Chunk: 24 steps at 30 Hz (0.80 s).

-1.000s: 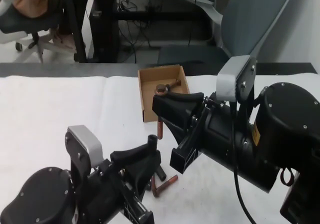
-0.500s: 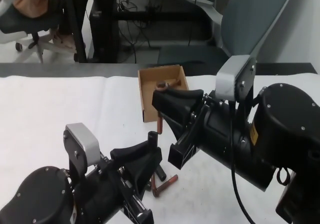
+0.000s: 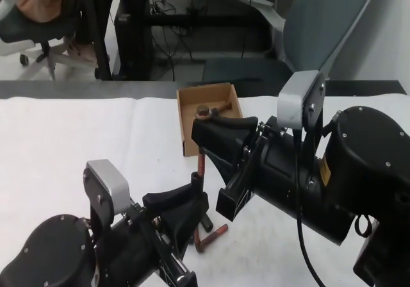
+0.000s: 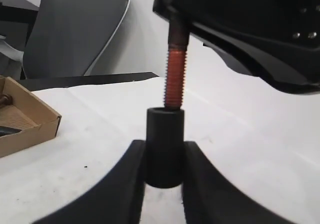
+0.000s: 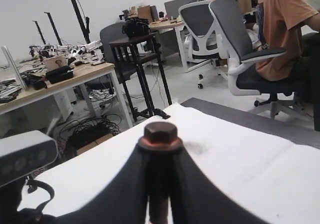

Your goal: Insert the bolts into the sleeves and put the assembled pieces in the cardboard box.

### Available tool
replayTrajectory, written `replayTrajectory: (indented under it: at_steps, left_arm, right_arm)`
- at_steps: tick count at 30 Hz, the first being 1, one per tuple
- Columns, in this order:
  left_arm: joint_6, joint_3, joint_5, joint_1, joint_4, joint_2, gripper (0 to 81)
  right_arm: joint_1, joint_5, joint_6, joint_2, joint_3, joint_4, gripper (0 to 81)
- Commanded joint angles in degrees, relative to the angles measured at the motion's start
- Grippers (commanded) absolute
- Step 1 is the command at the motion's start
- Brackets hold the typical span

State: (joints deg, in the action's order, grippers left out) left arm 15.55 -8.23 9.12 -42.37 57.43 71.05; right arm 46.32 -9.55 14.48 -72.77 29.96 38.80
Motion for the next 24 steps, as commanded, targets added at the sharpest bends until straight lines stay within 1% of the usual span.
replayTrajectory:
  at_steps: [1,13,17,18,19,20,22,23,24]
  left_arm:
    - [-0.13,-0.24,-0.05,-0.29,2.01,0.02,1.8]
    - [-0.13,-0.22,0.02,-0.29,5.02,0.02,1.8]
    - [-0.13,-0.41,0.02,-0.02,5.01,0.02,1.8]
    - [-0.13,-0.43,0.02,-0.01,5.01,0.02,1.8]
    - [-0.13,-0.70,-0.07,-0.04,5.01,0.02,1.8]
    - [-0.13,-0.94,-0.07,0.30,5.01,0.02,1.8]
    - [-0.13,-1.61,-0.07,1.35,5.01,0.02,1.8]
    - [-0.13,-2.11,-0.07,2.20,5.01,0.02,1.8]
    - [-0.13,-2.58,0.18,3.26,5.01,0.02,1.8]
  right_arm:
    - [0.14,-0.84,0.08,-0.24,0.18,-0.80,0.0]
    - [1.13,-1.38,0.98,-1.47,0.18,-0.32,0.0]
    - [1.13,-3.60,0.98,-1.47,0.18,-2.12,1.0]
    - [1.13,-4.27,0.98,-1.47,0.18,-2.24,6.0]
    - [1.13,-4.43,1.20,-1.47,0.18,-2.44,12.9]
    - [1.13,-4.28,2.57,-1.25,0.18,-2.55,24.2]
    - [1.01,-1.48,6.68,-0.79,0.18,-3.56,52.5]
    - [0.89,0.46,8.91,-0.39,0.18,-5.21,64.7]
    - [0.81,1.83,9.57,-0.13,0.18,-7.01,70.0]
